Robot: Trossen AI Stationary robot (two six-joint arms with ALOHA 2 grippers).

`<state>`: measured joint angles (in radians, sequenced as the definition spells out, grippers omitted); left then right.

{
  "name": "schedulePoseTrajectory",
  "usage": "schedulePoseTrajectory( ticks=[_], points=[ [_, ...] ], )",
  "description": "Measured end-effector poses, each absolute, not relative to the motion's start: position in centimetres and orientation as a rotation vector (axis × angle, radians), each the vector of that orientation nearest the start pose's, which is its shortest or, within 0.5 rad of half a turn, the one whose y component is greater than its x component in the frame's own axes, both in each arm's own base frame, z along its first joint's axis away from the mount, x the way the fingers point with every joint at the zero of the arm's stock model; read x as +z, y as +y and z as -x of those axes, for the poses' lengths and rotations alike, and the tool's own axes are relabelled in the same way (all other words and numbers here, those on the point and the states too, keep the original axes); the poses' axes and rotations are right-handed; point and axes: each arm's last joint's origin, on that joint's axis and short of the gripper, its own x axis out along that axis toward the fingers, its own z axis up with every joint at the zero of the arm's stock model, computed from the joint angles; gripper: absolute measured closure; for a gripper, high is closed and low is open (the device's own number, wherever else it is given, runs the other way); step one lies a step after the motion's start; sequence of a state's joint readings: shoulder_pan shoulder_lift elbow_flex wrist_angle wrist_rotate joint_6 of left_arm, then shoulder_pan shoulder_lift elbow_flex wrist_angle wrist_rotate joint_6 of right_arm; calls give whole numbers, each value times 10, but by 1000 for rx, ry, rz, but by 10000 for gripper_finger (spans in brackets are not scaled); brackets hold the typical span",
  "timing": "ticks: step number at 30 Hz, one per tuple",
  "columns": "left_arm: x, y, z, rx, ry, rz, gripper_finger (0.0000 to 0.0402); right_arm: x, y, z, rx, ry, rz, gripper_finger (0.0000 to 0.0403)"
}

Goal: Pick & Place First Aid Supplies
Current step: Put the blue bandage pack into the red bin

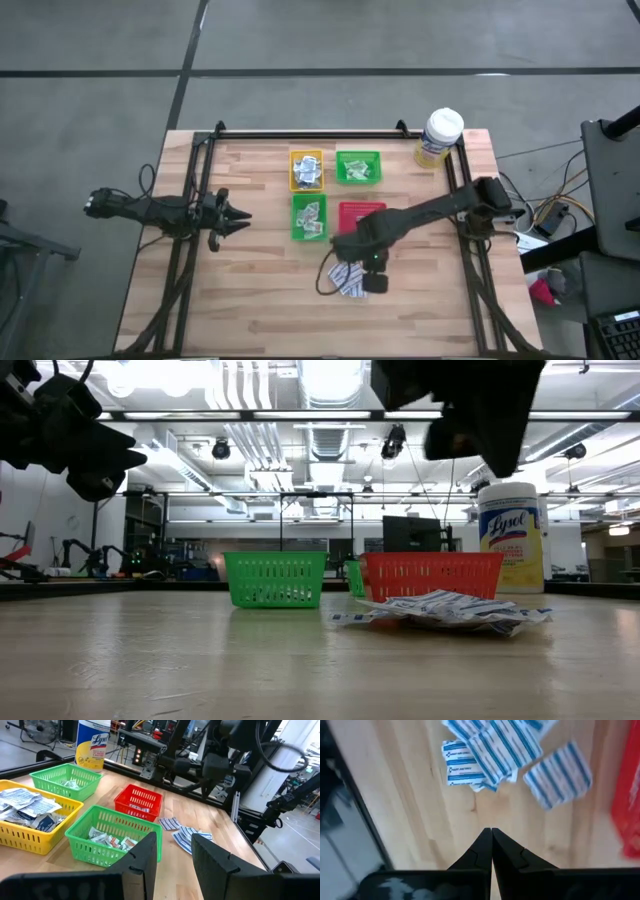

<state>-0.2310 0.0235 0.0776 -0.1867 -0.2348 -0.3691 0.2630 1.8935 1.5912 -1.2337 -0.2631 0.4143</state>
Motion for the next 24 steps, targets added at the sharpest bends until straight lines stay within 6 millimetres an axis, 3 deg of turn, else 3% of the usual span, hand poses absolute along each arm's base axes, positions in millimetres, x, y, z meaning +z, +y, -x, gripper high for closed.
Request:
schedulePoseTrajectory(
  ticks=[9,24],
  points=[
    [170,-15,-92,11,130,339,287,224,116,-330,-230,1701,-544,394],
    [170,-16,-92,-8,134,335,287,201,116,-315,-360,1783,-585,377]
  ],
)
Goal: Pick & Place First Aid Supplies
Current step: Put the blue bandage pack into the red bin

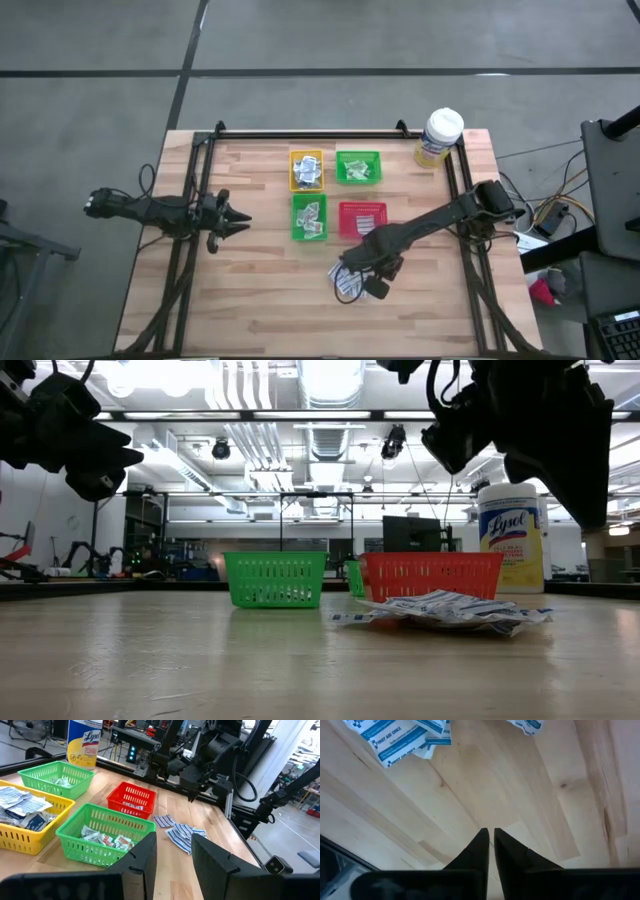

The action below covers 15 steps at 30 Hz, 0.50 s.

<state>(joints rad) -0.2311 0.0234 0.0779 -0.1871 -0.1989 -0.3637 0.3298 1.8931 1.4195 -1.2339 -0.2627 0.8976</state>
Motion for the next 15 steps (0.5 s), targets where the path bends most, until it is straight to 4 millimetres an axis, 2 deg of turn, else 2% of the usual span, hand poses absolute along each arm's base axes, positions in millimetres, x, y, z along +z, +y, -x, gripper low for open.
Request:
schedulePoseTrajectory(
  ticks=[7,15],
  points=[
    [170,-16,-92,-8,134,335,287,197,115,-313,-366,1806,-613,318],
    [171,-16,-92,-11,124,337,287,194,115,-311,-363,1826,-634,230]
  ],
)
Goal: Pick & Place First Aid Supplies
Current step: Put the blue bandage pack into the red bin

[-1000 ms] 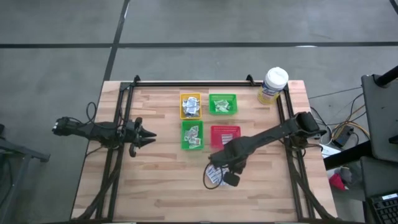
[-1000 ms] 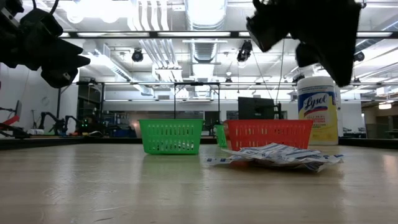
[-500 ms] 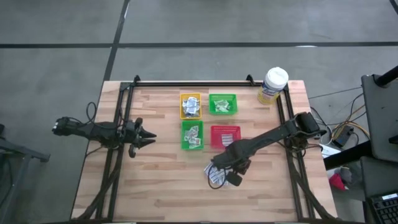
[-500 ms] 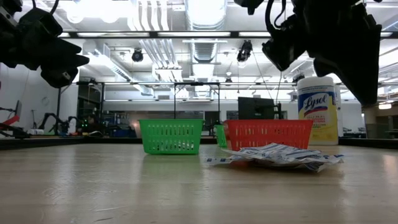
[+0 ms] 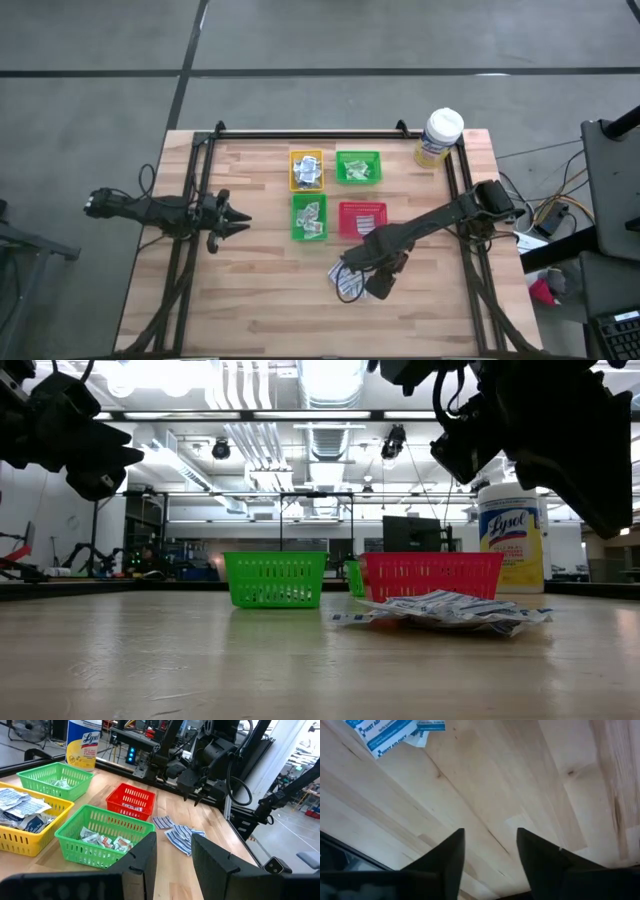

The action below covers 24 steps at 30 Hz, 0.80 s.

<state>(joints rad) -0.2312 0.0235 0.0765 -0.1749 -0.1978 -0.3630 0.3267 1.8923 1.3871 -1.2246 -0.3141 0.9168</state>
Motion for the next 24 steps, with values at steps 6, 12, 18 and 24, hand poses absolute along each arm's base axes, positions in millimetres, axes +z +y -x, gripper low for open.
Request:
schedulePoseTrajectory(
  ticks=[6,12,18,24],
  points=[
    [171,-16,-92,-11,122,337,287,193,115,-314,-388,1783,-639,180],
    [171,-16,-92,-25,124,337,287,200,114,-318,-546,1624,-717,168],
    [171,-17,-92,-62,132,339,287,216,110,-315,-791,1435,-893,170],
    [171,-17,-92,-68,132,334,287,222,106,-308,-920,1337,-1004,170]
  ],
)
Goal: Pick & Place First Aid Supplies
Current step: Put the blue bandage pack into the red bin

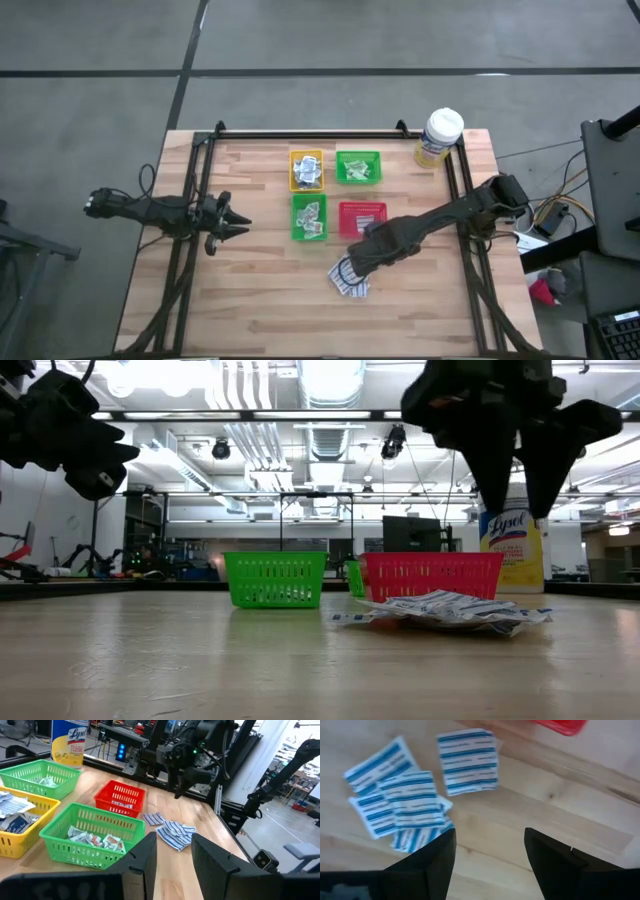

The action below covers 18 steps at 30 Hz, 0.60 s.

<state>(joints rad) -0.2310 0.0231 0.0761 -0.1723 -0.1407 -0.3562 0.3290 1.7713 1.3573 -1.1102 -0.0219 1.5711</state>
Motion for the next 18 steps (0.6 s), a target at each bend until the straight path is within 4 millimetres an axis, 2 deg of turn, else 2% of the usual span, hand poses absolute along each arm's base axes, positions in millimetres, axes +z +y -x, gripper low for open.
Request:
schedulePoseTrajectory(
  ticks=[5,14,18],
  points=[
    [171,-17,-92,-71,132,320,287,214,102,-299,-958,1310,-1056,170],
    [171,-17,-92,-72,131,320,287,190,95,-288,-913,1132,-1247,170],
    [171,-17,-92,-72,132,320,287,183,92,-281,-975,1093,-1272,170]
  ],
)
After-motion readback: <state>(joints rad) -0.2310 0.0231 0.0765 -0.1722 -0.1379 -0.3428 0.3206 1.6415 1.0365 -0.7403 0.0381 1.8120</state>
